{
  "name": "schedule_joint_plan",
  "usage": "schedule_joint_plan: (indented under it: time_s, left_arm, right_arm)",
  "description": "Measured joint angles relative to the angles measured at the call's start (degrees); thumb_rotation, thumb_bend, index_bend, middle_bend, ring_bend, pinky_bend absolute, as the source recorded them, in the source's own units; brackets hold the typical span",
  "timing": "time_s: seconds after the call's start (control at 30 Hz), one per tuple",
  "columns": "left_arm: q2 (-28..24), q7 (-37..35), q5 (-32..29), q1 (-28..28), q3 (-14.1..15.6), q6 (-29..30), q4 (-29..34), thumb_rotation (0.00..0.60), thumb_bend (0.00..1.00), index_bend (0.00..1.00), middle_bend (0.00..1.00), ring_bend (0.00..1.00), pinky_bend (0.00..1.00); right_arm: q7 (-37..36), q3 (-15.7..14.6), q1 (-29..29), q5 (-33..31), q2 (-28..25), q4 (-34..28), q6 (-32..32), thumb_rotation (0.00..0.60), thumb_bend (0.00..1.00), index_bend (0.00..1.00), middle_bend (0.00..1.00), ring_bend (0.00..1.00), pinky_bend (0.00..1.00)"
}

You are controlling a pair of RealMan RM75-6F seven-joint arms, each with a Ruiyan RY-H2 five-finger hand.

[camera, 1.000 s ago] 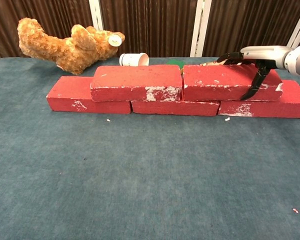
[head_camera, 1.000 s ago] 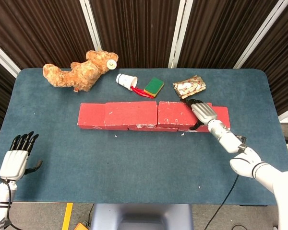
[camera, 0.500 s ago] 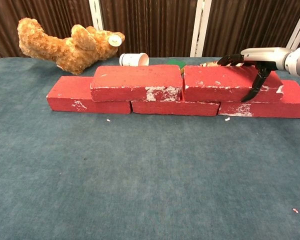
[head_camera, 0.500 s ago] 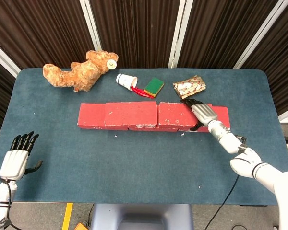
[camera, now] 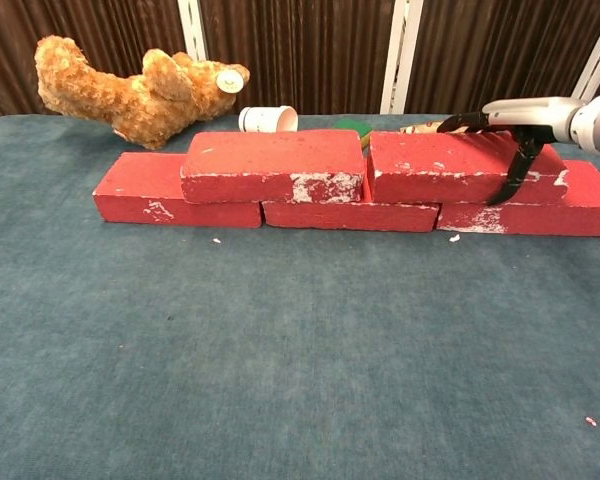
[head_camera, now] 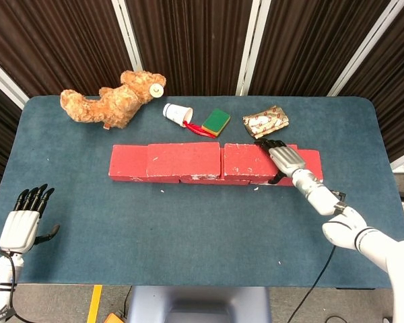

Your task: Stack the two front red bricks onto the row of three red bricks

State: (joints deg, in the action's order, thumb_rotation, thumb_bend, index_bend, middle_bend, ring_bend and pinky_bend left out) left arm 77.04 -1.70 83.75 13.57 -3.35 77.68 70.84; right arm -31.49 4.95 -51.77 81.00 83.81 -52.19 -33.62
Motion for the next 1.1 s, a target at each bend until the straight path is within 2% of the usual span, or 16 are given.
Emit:
schedule_joint_plan:
  time_s: [0.4,0.57,0.73,0.77,0.83,0.87,0.93,1.0,1.1]
  left_arm:
    - [-0.01,-0.23,0.4,-0.01,0.08,0.38,-0.16,0.6,0.26,0.0,0.0,0.0,0.05]
    - [-0.13,-0.32,0.78,-0.1,0.2,0.8,0.11,0.6,0.26,0.0,0.0,0.0,0.05]
    - [-0.54,-0.2,1.21,-0.3,0.41,1.29,0.99,0.6,0.26,0.0,0.0,0.0,0.05]
    - [-0.59,-0.12,1.3,-0.34,0.45,1.41,1.14,0.6,0.26,0.0,0.0,0.0,0.05]
    - [-0.63,0.1,1.41,-0.39,0.5,1.54,1.39,0.6,0.26,0.0,0.0,0.0,0.05]
    - [-0.63,0.25,1.45,-0.4,0.53,1.57,1.5,0.6,0.26,0.0,0.0,0.0,0.05]
    - [-0.59,0.47,1.5,-0.39,0.59,1.52,1.67,0.6,0.26,0.0,0.0,0.0,0.05]
    - [-0.48,0.68,1.52,-0.26,0.65,1.21,1.77,0.6,0.26,0.0,0.0,0.0,0.05]
    - [-0.23,0.9,1.57,0.0,0.74,0.7,1.81,0.6,0.26,0.0,0.0,0.0,0.05]
  right_arm:
    - [0.76,1.21,0.79,-1.28,-1.41,-3.07,-1.03,0.549,0.0,0.0,0.0,0.0,0.09]
    - [-0.63,1.84,2.27,-1.15,-3.44,-5.79,-4.43,0.544,0.0,0.0,0.0,0.0,0.08]
    - [-2.85,2.17,5.46,-0.54,-8.35,-9.01,-9.93,0.528,0.0,0.0,0.0,0.0,0.03]
    - [-3.22,2.2,6.2,-0.56,-9.4,-9.35,-10.75,0.521,0.01,0.05,0.0,0.0,0.02]
    - [-4.06,2.3,8.2,-0.85,-11.62,-9.66,-12.63,0.529,0.08,0.25,0.0,0.0,0.02]
    - [-4.44,2.32,9.09,-1.06,-12.32,-9.56,-13.37,0.555,0.14,0.39,0.0,0.0,0.02]
    - [-5.05,2.34,10.73,-1.81,-13.18,-8.58,-14.2,0.594,0.21,0.51,0.0,0.0,0.02]
    - [-4.8,2.3,11.53,-2.77,-13.17,-6.63,-14.13,0.6,0.24,0.57,0.0,0.0,0.02]
    - [-2.58,2.22,12.26,-4.73,-12.04,-2.63,-12.89,0.6,0.24,0.59,0.0,0.0,0.02]
